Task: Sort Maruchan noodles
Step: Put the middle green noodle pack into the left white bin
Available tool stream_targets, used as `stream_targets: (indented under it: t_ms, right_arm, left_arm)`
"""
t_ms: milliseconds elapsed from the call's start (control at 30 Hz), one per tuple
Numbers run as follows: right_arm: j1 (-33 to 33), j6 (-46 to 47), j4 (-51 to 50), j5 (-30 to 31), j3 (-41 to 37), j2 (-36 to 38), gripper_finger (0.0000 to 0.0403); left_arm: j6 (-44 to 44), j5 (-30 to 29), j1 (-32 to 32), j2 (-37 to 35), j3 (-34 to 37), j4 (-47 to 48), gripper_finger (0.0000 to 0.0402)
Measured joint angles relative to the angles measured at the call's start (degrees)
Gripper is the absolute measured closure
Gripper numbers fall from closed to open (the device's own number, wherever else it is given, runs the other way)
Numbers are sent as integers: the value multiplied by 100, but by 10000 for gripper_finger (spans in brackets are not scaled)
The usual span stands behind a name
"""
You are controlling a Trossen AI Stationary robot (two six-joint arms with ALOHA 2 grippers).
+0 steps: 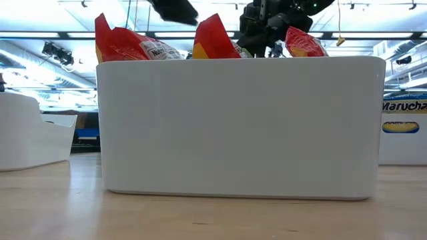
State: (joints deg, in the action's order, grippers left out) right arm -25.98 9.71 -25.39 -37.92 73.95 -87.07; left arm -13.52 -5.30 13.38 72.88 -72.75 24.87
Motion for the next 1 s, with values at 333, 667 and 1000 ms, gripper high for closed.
stream_targets:
  t_ms: [333,667,1000]
  right_arm:
    - [-35,-23,-40,250,0,77,396]
    - [-28,-240,-155,127,0,77,395]
    - [-10,-380,-144,-80,0,77,395]
  left_arm:
    - [-988,-4,-290,1198,-496,844,86]
    - [-1194,-844,-452,2013,-942,293,85]
    - [-1768,-697,-681,2203,-940,82,85]
